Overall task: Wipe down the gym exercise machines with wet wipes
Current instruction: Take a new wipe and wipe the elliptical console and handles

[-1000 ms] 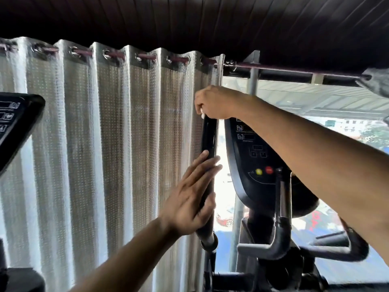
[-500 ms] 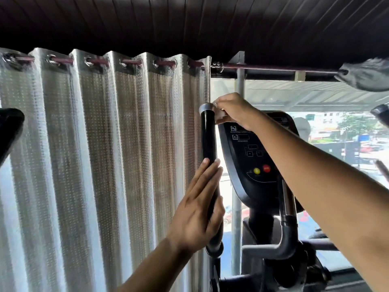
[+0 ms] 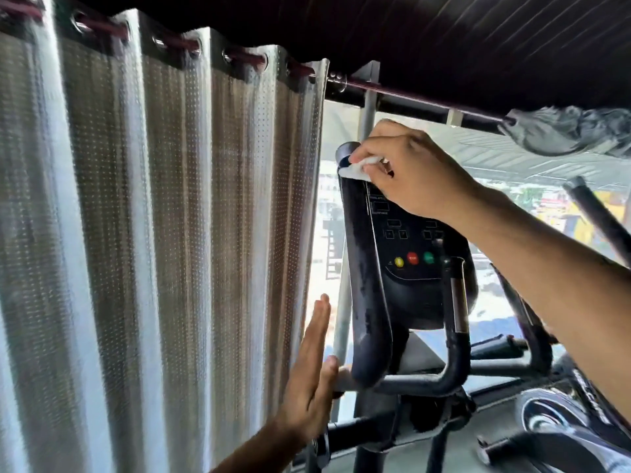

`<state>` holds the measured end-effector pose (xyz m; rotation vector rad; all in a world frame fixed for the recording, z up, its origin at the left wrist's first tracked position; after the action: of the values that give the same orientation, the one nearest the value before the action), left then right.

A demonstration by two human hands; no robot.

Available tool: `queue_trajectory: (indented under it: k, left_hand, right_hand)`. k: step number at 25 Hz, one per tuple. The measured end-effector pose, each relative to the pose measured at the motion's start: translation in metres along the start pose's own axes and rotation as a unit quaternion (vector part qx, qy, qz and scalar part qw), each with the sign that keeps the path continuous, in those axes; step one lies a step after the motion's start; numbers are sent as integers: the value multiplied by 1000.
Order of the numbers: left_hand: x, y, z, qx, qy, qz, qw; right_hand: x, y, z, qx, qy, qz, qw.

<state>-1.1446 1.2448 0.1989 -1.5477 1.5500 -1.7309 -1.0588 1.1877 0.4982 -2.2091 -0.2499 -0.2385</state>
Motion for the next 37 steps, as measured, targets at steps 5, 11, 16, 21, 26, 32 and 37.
queue_trajectory:
  k: [5, 11, 16, 21, 26, 32, 37]
  left_hand:
    - [-103, 31, 33, -108, 35, -138, 984]
    - [-118, 29, 45, -146, 84, -123, 978]
    - [-141, 51, 51, -106, 127, -260, 951]
    - [-140, 61, 50, -34, 88, -271, 958]
    - [-140, 64, 50, -33, 69, -243, 967]
    - [-151, 72, 49, -108, 90, -275, 951]
    - [-155, 70, 48, -146, 72, -287, 944]
  right_hand:
    - [-16, -5, 27, -77, 80, 43, 993]
    - [-55, 18, 32, -182, 138, -12, 973]
    - [-61, 49, 19, -148, 117, -32, 982]
    - [-57, 35, 24, -138, 147, -58, 978]
    - [-45, 8, 35, -156, 176, -32, 971]
    - [-91, 73, 40, -226, 188, -83, 952]
    - [-111, 102, 34, -283, 192, -134, 930]
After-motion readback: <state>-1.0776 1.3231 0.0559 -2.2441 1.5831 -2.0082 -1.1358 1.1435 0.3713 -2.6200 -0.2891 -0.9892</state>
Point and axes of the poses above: each hand's wrist, its own y-axis away from the middle knuckle, its own z-axis out of the palm, x = y × z, the point moved 8 cm from there along -y, towards the middle knuckle, and after that the axes turned 2 degrees about y, right-handed, at the moved point
